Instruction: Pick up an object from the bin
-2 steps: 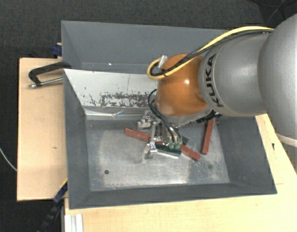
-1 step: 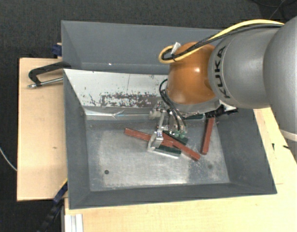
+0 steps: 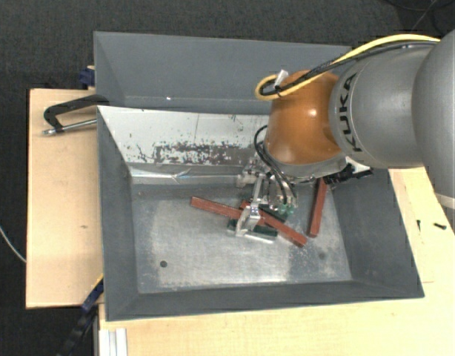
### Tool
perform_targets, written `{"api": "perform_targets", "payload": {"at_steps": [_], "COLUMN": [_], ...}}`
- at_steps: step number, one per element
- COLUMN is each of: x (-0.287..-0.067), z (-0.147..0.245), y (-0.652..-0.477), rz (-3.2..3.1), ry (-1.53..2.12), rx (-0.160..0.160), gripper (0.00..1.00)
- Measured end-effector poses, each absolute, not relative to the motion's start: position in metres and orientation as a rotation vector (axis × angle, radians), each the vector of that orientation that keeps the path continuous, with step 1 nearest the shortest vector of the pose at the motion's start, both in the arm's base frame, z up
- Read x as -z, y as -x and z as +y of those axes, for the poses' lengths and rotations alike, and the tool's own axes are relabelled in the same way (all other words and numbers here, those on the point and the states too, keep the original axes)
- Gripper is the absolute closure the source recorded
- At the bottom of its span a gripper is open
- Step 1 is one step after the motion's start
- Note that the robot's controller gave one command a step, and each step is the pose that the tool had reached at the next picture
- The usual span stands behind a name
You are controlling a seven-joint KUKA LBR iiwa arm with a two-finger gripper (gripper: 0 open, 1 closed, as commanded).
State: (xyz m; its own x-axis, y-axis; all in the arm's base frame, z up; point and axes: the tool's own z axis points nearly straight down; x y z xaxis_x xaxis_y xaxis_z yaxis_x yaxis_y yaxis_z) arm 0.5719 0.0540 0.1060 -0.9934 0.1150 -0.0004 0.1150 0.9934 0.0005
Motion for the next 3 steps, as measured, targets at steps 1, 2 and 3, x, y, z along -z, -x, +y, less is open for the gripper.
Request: {"api": "perform_targets", "payload": {"at_steps": [1, 2, 3], "x": [-0.086, -0.079, -0.079], "z": [0.056, 0.037, 0.037], "y": [-0.574, -0.571, -0.571], "rz": [3.088, 3.102, 3.102], "ry": [-0.58, -0.402, -0.403], "rx": [-0.002, -0.021, -0.021], "gripper": [0.0, 1.0, 1.0]}}
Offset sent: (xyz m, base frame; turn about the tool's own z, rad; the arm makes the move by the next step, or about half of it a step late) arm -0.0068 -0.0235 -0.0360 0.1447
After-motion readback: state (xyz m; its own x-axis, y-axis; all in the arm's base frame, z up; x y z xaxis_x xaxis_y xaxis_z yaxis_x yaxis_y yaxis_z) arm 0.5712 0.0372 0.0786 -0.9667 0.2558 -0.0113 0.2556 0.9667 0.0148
